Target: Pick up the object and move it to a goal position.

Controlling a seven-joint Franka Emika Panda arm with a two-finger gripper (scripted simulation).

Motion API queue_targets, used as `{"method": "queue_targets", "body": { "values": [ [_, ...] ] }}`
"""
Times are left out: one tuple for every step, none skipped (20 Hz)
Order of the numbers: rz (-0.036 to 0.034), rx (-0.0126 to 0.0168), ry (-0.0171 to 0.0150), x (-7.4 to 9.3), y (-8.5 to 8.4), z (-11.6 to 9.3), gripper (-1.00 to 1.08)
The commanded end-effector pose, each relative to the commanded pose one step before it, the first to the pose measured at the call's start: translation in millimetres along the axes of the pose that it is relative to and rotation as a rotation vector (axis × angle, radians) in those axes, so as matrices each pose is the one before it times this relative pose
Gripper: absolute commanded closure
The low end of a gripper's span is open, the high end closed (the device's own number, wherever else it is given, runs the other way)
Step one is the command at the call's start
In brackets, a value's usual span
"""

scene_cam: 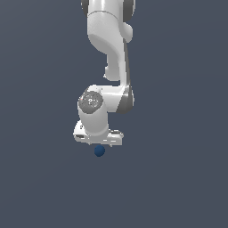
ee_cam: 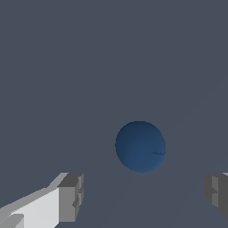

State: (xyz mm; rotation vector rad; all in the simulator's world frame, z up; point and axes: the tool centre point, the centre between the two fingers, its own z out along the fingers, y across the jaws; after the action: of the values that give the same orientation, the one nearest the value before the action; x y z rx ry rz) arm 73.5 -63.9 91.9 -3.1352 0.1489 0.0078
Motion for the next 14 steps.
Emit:
{"method": "queue_targets", "body": {
  "values": [
    [0.00638, -0.00127, 0.00311, 5.74, 4.7, 5.47, -0.92],
    [0.00188, -0.0004, 0.00061, 1.43, 1.39, 1.62, -0.92],
    [0.00158, -0.00034, 0.00051, 1.16, 1.17, 1.32, -0.92],
    [0.00102, -0.00022, 0.00033, 0.9, 0.77, 1.08, -0.92],
    [0.00091, -0.0002, 0.0003, 0.64, 0.67, 0.73, -0.92],
    [0.00045, -0.0001, 0.00015, 0.38, 0.34, 0.46, -0.92],
    [0.0, 0.0, 0.0, 0.13, 0.01, 0.19, -0.92],
    [-0.00018, -0.00001, -0.00108, -1.05, -0.14, -0.5, -0.92],
    [0.0, 0.0, 0.0, 0.0, 0.0, 0.41, -0.92],
    [0.0, 0.0, 0.0, 0.01, 0.0, 1.23, -0.92],
    [0.0, 0.0, 0.0, 0.01, 0.0, 2.05, -0.92],
    [0.0, 0.0, 0.0, 0.0, 0.0, 2.86, -0.92],
    [0.0, 0.0, 0.0, -0.01, 0.0, 3.66, -0.92],
    [0.0002, -0.00001, 0.00045, -0.07, 0.14, 4.14, -0.92]
  ]
}}
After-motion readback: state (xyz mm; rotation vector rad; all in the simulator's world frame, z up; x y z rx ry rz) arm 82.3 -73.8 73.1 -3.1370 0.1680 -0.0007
